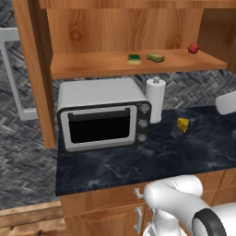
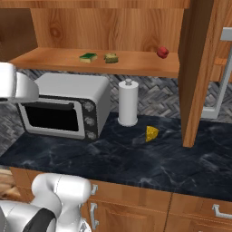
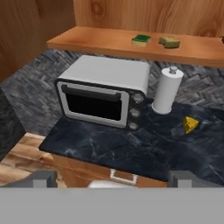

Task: Pick the sponge and sponge from the cabinet and place them on the counter.

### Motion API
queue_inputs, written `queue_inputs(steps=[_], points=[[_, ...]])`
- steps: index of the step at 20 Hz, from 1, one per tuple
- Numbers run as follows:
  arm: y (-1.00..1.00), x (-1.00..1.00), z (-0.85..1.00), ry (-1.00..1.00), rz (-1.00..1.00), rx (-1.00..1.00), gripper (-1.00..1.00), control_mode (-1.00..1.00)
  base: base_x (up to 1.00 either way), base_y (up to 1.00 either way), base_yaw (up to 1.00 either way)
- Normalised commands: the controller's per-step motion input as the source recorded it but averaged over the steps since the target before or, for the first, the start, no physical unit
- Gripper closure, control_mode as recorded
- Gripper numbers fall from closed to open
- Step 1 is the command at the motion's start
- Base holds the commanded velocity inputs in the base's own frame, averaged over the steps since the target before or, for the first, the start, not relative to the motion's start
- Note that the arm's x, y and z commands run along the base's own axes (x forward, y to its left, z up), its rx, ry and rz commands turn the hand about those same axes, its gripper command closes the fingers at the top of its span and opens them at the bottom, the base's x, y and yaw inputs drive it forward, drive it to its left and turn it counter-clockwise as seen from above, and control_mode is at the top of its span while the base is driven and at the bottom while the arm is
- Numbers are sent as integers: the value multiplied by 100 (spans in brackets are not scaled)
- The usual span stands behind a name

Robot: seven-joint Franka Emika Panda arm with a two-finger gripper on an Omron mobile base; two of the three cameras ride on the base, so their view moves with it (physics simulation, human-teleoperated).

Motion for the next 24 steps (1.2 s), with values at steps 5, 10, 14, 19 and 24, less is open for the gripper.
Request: queue_inputs(steps=[5, 10, 14, 19, 24], points=[[-17, 32, -1, -5, 0, -5, -100, -100, 0, 0, 0], [-19, 43, 0, 0, 0, 0, -100, -100, 0, 0, 0], [-12, 49, 0, 0, 0, 0, -100, -100, 0, 0, 0], [-8, 42, 0, 0, 0, -1, -100, -100, 0, 0, 0], [-7, 45, -2, 0, 0, -1, -100, -100, 0, 0, 0]])
